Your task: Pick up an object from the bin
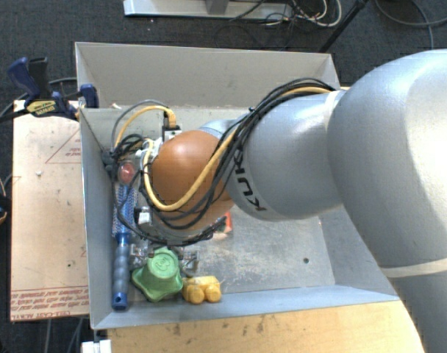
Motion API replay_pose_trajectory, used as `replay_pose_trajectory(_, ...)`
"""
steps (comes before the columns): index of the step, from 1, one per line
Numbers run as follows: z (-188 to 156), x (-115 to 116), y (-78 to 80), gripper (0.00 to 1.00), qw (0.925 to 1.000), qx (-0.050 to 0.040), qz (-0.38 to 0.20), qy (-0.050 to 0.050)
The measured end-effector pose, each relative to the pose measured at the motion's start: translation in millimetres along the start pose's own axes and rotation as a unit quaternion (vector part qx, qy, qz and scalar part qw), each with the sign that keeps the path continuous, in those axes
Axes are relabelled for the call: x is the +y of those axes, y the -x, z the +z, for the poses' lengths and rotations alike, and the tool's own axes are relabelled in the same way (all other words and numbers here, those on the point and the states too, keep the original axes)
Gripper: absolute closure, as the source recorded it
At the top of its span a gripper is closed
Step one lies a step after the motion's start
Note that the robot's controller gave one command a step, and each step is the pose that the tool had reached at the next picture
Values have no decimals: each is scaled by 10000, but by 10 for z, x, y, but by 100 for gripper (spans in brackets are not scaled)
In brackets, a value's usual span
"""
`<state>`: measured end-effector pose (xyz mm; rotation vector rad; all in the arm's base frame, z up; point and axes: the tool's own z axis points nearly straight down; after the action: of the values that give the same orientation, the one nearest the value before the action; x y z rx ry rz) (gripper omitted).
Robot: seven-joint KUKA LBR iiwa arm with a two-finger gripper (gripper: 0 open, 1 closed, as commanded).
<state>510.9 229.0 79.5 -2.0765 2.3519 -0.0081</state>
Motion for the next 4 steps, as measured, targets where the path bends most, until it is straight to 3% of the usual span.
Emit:
replay_pose_trajectory(1,-3,1,10,100,10000,-5,-14,-8)
replay_pose_trajectory(2,-26,-21,-31,100,9999,-12,114,28)
replay_pose_trajectory(4,-1031,-61,85,100,10000,-32,58,6)
